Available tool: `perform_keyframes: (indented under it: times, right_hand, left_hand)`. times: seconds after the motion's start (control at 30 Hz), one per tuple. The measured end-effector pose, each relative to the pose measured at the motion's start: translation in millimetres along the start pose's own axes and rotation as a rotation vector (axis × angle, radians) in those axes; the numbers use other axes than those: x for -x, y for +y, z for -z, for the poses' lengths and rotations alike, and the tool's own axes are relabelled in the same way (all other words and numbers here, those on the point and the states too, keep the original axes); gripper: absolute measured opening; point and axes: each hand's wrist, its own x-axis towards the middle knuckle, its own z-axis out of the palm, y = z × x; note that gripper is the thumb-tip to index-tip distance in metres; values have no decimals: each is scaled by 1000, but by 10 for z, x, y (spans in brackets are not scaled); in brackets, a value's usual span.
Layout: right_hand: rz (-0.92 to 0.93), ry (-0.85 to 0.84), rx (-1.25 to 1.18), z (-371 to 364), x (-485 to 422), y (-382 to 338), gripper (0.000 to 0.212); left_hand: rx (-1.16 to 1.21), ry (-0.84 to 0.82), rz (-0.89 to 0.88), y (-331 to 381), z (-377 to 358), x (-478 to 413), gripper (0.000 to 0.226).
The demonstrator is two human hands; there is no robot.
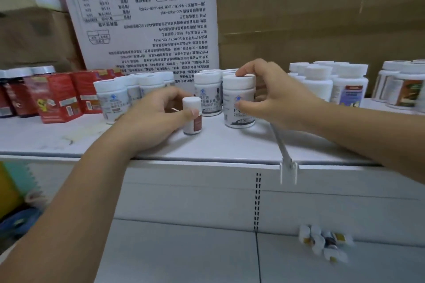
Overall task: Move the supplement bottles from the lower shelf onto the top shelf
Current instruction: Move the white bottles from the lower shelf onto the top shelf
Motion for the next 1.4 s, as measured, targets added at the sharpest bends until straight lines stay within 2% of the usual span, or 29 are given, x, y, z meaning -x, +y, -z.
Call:
perform_keyframes:
  times: [0.1, 0.3, 0.37, 0.47, 0.6, 0.7, 0.9, 1.23, 1.4]
  right_hand:
    - [31, 19, 1, -30, -6, 32, 45]
    - [48, 94, 172, -1, 63, -9, 64]
    - [51, 126, 237, 105, 132, -45, 54]
    - [-53, -25, 282, 313, 327, -79, 39]
    - [-136, -172, 276, 594, 704, 21, 40]
    - [-191, -220, 268, 871, 960, 157, 42]
    - [-283, -177, 297, 1581, 1379, 601, 45]
    - [-350, -199, 373, 2823, 1970, 1487, 41]
    - [-345, -215, 373, 3355, 2145, 1893, 41]
  left_hand:
    - [-19, 5, -38, 0, -7, 25, 18]
    - [68, -50, -74, 57, 20, 84, 17]
    - [81, -91, -87, 144, 15, 91, 20]
    - [10, -173, -143, 398, -24, 100, 18]
    - [-60, -236, -200, 833, -212, 43, 16]
    - [-120, -261, -216, 1155, -493, -53, 18]
    - [-178, -423, -305, 1896, -1255, -218, 18]
    - [-67, -481, -318, 2853, -2518, -472, 20]
    - [-49, -459, -304, 3300, -3038, -538, 19]
